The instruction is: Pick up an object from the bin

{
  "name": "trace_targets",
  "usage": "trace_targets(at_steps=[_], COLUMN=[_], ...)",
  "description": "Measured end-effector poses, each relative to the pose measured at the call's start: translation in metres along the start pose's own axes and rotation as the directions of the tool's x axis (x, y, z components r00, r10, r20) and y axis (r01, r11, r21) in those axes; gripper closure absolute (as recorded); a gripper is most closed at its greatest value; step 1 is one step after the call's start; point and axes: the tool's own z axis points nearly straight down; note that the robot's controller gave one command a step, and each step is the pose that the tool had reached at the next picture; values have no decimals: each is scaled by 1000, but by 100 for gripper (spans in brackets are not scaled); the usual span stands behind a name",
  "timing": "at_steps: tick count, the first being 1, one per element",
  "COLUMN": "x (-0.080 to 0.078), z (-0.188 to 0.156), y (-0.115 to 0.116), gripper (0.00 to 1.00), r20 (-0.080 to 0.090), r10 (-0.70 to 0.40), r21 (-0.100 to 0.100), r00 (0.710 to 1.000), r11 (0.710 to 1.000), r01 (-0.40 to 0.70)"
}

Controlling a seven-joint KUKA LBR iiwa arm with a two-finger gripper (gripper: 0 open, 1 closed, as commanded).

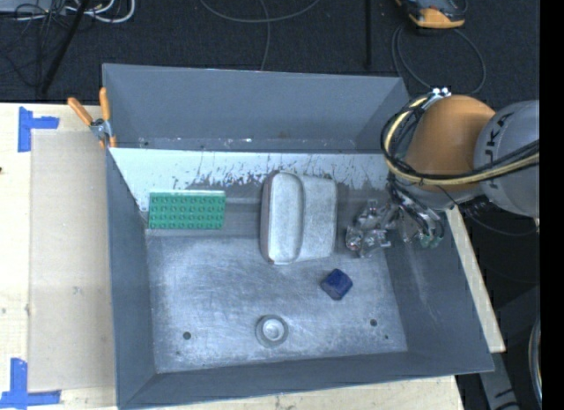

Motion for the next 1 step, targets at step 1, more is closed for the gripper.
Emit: trace_targets(at_steps=[1], x=[11], z=[-139], y=[-7], gripper=[100], r20=[-12], r10=[-104], r21=[0], r00=[995], r11=[995], r01=[104])
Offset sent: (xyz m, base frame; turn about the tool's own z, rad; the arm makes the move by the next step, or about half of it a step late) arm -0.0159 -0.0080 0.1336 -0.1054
